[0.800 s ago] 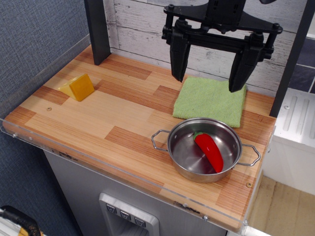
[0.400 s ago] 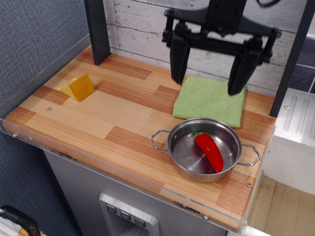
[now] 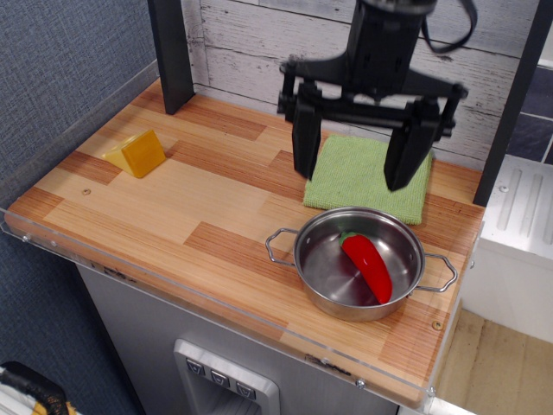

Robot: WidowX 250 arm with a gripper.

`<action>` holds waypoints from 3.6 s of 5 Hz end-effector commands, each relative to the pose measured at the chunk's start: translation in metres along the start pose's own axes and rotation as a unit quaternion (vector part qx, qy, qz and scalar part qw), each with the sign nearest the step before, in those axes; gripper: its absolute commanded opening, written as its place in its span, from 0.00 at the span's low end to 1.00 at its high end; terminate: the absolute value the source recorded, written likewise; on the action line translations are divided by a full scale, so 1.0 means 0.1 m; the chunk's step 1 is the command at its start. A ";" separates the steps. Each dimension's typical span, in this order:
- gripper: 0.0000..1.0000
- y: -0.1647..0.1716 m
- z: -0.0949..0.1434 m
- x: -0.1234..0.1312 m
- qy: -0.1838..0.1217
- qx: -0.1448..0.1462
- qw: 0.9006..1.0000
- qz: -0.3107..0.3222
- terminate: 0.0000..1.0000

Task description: Remove red pepper from pot and place on top of green napkin.

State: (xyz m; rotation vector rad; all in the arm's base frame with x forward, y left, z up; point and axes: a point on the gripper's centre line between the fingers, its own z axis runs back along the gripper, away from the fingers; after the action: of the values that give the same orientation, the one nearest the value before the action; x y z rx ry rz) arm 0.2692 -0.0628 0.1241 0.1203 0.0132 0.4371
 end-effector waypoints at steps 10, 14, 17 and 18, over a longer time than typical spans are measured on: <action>0.00 -0.26 -0.97 0.14 0.015 -0.025 0.999 0.027 0.00; 0.00 -0.18 -0.31 0.02 -0.029 -0.012 0.998 0.061 0.00; 0.00 -0.07 -0.23 0.78 -0.025 -0.053 0.998 -0.034 0.00; 0.00 -0.15 -0.33 0.94 -0.035 -0.013 0.999 -0.020 0.00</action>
State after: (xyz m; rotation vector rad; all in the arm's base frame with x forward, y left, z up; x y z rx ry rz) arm 0.3543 -0.0313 0.0739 0.1197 -0.0103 0.3911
